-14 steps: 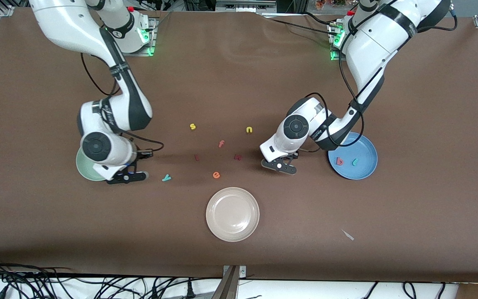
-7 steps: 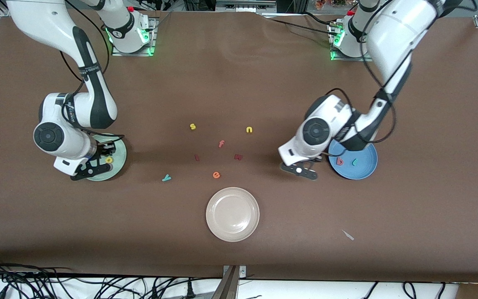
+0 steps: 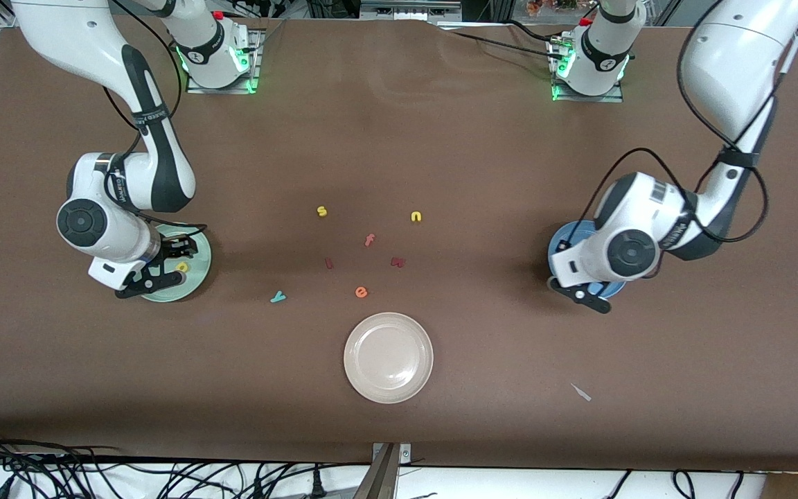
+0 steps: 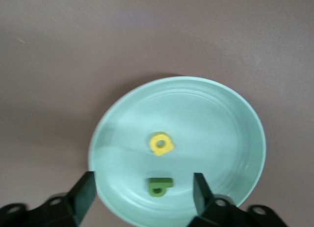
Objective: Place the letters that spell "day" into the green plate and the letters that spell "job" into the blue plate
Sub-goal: 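Drop blue o on the blue plate while the right gripper drops green a, then grasp cyan y with the right gripper while the left gripper returns to rest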
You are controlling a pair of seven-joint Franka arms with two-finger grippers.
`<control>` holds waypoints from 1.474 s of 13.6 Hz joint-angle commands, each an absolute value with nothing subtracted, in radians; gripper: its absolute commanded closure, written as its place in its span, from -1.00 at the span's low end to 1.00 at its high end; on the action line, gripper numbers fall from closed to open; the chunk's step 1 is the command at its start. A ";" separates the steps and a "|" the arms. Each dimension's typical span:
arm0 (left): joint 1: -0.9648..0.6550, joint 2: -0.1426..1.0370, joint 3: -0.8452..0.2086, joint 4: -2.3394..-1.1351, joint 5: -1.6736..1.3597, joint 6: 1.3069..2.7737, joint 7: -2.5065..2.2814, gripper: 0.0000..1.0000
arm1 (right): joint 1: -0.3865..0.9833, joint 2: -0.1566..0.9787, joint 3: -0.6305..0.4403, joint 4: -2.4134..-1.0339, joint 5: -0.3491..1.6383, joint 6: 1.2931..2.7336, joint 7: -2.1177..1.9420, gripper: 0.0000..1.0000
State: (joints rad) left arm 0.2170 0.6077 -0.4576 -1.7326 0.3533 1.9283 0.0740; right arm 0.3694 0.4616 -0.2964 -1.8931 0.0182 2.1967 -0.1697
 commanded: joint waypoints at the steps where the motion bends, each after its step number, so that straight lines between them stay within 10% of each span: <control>1: 0.255 0.572 -0.476 -1.849 0.377 1.985 0.103 0.94 | 0.385 0.453 -0.253 -1.847 0.064 2.146 0.010 -1.00; 4: 0.346 0.541 -0.477 -1.986 0.380 2.133 0.123 0.88 | 0.396 0.485 -0.203 -1.816 0.107 2.157 0.251 -1.00; 5: 0.348 0.540 -0.488 -1.994 0.377 2.137 0.124 0.58 | 0.394 0.503 -0.184 -1.790 0.107 2.157 0.361 -1.00; 7: 0.351 0.538 -0.497 -1.991 0.367 2.135 0.112 -0.99 | 0.394 0.538 -0.141 -1.747 0.106 2.157 0.582 -1.00; 11: 0.348 0.453 -0.518 -1.936 0.315 2.054 0.113 -1.00 | 0.394 0.587 -0.120 -1.660 0.106 2.146 0.692 -1.00; 20: 0.339 0.443 -0.635 -1.415 0.311 1.571 0.121 -1.00 | 0.399 0.698 -0.120 -1.557 0.101 2.163 0.980 -1.00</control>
